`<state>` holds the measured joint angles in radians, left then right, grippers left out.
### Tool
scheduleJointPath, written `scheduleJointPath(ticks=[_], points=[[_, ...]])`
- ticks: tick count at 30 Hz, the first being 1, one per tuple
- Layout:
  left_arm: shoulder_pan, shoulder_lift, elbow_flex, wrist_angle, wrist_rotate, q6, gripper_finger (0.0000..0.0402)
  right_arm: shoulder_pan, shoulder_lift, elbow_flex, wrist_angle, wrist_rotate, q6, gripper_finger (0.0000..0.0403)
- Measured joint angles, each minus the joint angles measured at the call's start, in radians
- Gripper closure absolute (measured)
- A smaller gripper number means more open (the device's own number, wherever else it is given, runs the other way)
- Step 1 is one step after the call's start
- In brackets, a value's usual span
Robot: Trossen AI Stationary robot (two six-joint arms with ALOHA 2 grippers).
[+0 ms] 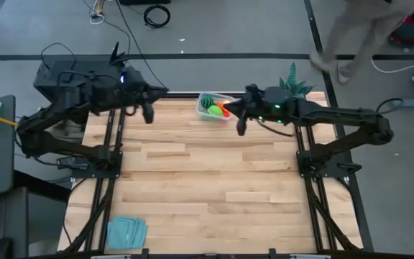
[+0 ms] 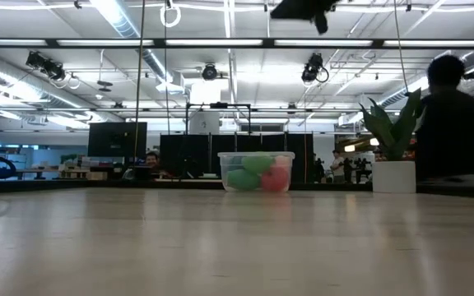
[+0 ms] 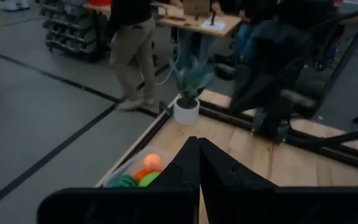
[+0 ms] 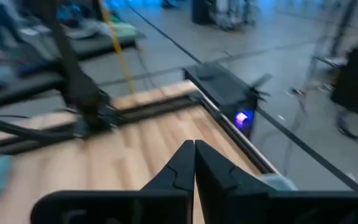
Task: Pick and placing Produce into tupperware
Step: Return to Home Position
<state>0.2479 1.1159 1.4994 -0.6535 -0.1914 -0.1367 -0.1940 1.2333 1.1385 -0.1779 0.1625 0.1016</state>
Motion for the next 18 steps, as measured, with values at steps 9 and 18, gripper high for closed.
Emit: scheduleJointPath(ticks=[9,18], points=[[-0.007,-0.144,0.0,-0.131,0.005,0.007,0.0397,0.112,-0.183,0.0,-0.035,-0.199,-0.03,0.0392],[-0.017,-0.288,-0.04,-0.181,0.019,0.044,0.0398,0.186,-0.35,-0.013,-0.124,-0.247,-0.084,0.0395]])
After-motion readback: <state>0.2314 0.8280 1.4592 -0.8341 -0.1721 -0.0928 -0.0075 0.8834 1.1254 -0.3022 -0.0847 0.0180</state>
